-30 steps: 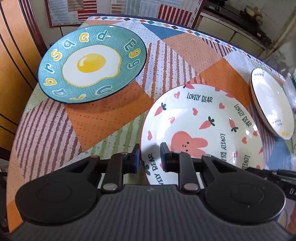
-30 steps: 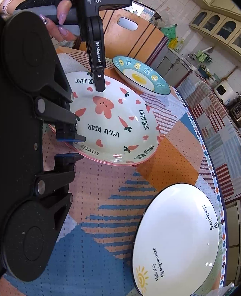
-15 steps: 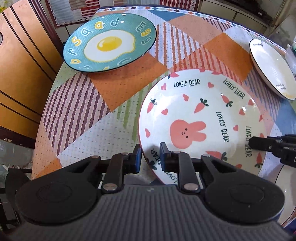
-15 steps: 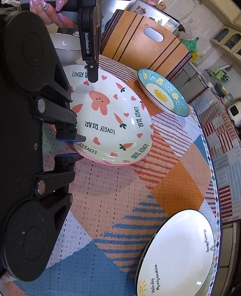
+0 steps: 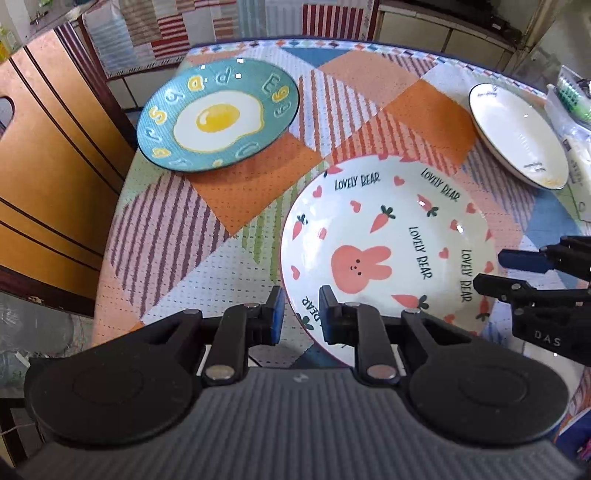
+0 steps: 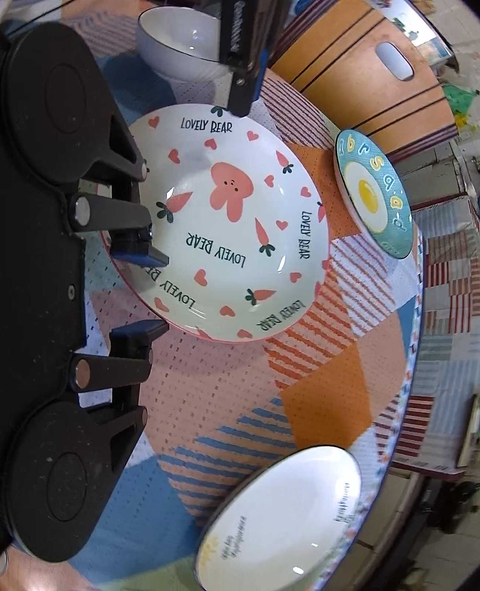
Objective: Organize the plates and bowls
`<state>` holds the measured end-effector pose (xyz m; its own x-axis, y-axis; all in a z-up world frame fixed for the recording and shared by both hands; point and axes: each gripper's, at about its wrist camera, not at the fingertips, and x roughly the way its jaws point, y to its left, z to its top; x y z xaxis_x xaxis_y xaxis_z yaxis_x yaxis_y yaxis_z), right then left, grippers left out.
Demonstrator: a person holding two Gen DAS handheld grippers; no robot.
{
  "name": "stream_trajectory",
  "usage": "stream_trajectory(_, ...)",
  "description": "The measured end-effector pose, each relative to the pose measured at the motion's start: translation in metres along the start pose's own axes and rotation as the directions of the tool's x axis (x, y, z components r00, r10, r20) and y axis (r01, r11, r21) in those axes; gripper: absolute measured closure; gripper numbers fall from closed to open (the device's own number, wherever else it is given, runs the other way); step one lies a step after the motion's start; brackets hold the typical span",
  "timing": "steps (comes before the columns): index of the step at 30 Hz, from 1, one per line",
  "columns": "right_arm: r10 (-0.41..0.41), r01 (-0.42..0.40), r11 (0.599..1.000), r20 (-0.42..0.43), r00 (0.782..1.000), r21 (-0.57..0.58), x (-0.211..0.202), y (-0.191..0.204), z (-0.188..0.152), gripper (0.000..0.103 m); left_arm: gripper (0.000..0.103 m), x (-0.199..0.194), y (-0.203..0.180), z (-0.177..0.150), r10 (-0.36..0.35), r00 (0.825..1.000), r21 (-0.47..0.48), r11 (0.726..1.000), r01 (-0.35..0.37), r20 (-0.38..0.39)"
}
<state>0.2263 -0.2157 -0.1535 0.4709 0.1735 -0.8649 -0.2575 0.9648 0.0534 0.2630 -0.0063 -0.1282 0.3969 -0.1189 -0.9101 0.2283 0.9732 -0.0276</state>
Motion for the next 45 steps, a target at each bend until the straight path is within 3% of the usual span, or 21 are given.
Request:
stream_trajectory(5,-0.01,0.012,1.0,0.092,0.996,-0.028,-0.037,0.01,0.005,0.05,0.081,-0.034,0.005,0.001,-0.004,0.999,0.032,0.999,0.003,0.046)
stream_trajectory(13,0.072,-0.065,0.997,0.212,0.975,-0.043,-0.094,0.035,0.013,0.046,0.077,-0.09,0.015,-0.011,0.018,0.995,0.111,0.993,-0.029,0.099)
stream_trajectory(16,0.126,-0.111,0.991,0.222,0.967,-0.081,-0.111,0.048,0.019,0.046,0.072,-0.109,0.025,-0.015,0.015,0.993,0.12,0.992,-0.029,0.114)
stream_trajectory(25,0.18,-0.159,0.982,0.263,0.948,-0.101,-0.15,0.075,0.045,0.043,0.062,-0.136,0.057,-0.016,0.011,0.99,0.141,0.989,-0.031,0.141)
stream_trajectory(30,0.194,-0.175,0.98,0.258,0.947,-0.094,-0.145,0.083,0.064,0.042,0.061,-0.131,0.077,-0.007,0.003,0.991,0.133,0.991,-0.021,0.134)
stream_trajectory(34,0.213,-0.201,0.977,0.298,0.931,-0.068,-0.131,0.084,0.078,0.037,0.056,-0.119,0.091,0.004,-0.007,0.988,0.141,0.99,-0.014,0.152)
stream_trajectory(42,0.144,-0.18,0.982,0.41,0.901,0.051,-0.068,0.071,0.095,0.035,0.045,-0.073,0.119,0.026,-0.064,0.98,0.128,0.991,0.04,0.19)
stream_trajectory(45,0.124,-0.201,0.969,0.416,0.901,0.146,-0.038,0.058,0.108,0.035,0.036,-0.049,0.128,0.035,-0.079,0.973,0.123,0.991,0.053,0.218)
